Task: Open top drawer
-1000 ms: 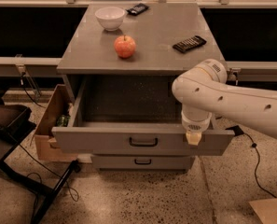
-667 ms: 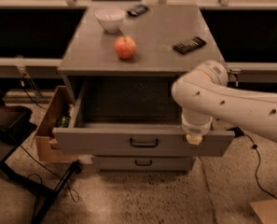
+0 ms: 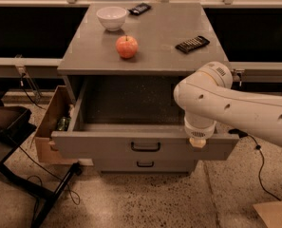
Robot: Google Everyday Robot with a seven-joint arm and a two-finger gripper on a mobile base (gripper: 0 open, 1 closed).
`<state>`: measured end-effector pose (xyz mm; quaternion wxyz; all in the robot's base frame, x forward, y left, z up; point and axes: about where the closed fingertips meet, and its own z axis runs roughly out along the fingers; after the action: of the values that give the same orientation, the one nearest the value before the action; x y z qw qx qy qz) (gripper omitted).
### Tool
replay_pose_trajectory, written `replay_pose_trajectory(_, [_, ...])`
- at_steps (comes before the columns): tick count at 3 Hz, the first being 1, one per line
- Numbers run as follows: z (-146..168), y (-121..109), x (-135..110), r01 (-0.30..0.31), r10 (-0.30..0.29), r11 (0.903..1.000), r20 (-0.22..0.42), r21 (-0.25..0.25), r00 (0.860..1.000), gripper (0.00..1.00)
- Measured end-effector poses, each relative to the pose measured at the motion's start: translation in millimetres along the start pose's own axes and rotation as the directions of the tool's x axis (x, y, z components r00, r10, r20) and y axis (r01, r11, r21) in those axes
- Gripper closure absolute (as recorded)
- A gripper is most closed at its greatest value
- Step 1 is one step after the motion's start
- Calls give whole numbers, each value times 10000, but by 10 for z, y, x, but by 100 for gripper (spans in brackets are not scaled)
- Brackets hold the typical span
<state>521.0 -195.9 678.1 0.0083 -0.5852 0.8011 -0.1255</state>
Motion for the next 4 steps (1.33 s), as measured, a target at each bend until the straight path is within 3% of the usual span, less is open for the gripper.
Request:
replay_pose_trajectory(2, [-55, 101, 36, -43, 44, 9999, -42, 114, 10000, 100])
replay_pose_trajectory(4, [-168, 404, 60, -651, 639, 9975, 436, 271, 9970, 100])
